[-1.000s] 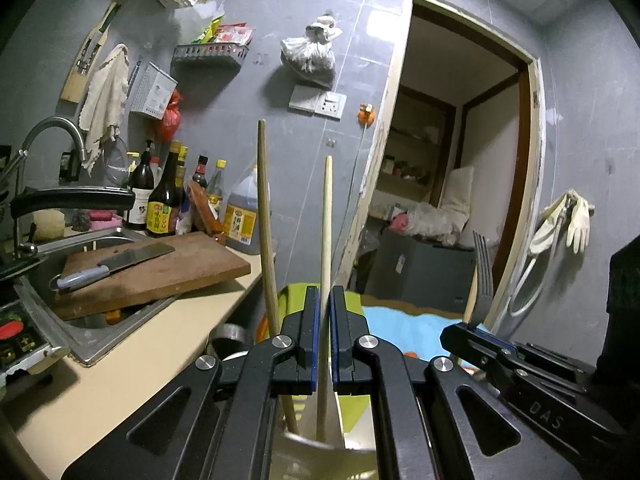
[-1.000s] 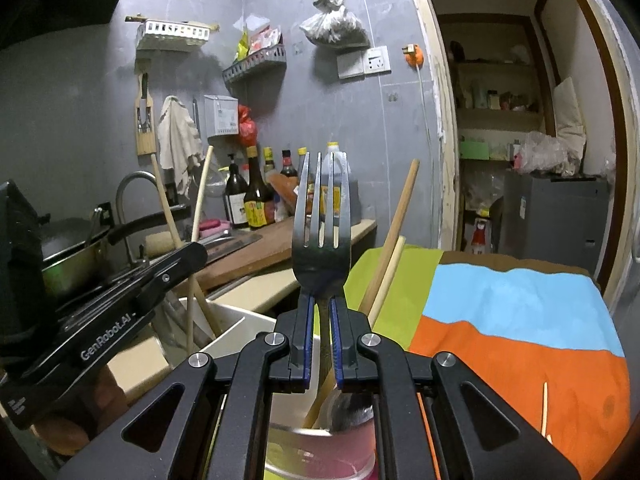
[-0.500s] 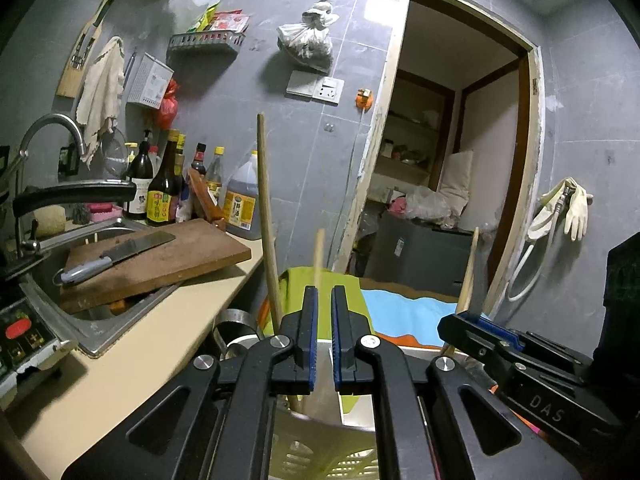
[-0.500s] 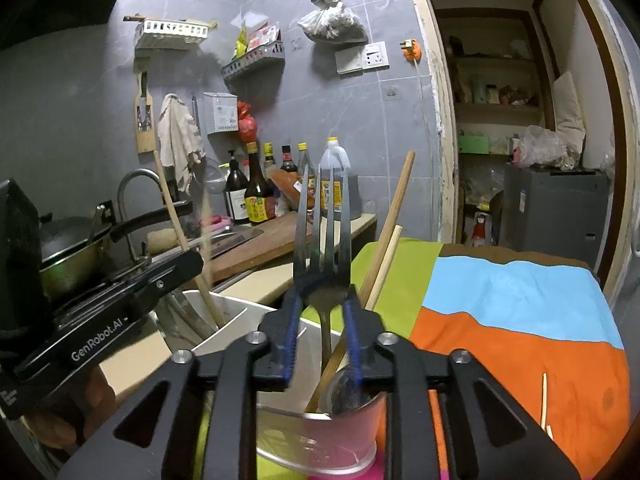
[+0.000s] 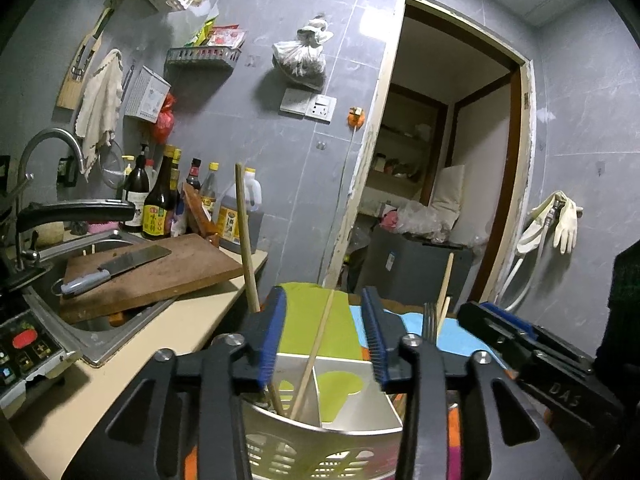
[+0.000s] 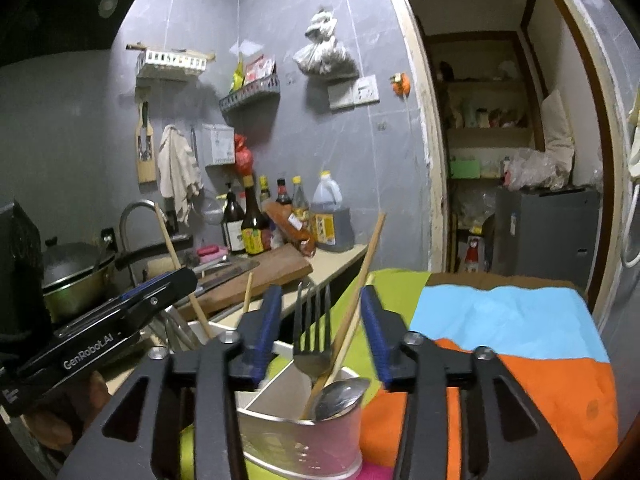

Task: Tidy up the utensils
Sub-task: 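Lower the fork and chopstick into the holder and open both tools, then withdraw both tools back over the last two chopsticks on the cloth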

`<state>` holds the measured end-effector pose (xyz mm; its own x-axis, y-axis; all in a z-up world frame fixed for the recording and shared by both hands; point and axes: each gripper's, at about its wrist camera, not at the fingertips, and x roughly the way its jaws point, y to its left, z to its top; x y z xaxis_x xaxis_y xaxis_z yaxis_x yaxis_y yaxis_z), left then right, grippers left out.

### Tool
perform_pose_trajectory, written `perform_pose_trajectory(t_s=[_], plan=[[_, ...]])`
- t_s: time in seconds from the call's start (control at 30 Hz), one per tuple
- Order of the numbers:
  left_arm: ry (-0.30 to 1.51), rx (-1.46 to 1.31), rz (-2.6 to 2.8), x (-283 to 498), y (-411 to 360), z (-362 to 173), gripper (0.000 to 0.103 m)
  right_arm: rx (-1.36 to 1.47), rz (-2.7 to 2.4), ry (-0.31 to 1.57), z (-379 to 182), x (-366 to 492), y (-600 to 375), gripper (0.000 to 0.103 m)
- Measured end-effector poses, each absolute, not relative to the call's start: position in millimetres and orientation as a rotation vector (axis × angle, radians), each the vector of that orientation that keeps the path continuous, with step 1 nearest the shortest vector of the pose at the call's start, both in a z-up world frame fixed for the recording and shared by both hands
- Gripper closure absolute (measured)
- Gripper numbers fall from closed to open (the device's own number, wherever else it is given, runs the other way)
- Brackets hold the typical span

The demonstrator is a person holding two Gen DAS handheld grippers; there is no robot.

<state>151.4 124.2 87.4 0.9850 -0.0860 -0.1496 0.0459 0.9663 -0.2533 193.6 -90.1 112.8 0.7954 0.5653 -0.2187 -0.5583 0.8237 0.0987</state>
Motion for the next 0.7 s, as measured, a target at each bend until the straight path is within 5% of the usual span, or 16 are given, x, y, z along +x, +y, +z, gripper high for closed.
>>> perform_pose_trajectory(t_s=[0.33,0.47,0.53,0.7], plan=[[0.128,-0.25,-0.061,140.8,110.6,100.9,0.023,0.035,0.482,0.14,130.2,176.7,-130.2,0.003],[0.116,-0.257,-0.076,137.1,102.4,103.0,0.016,0.038,0.435,0.116,135.0,170.6,-151.2,0.0],[0.11,-0.258,-0.085,134.7,96.6,103.7,0.004,0.028,0.409,0.111,136.8,167.9,-162.0,0.0],[0.109,-0.254,-0.127,130.9,78.4,103.7,0.003,0.006,0.362,0.109,137.5,161.1,-187.7,0.0]])
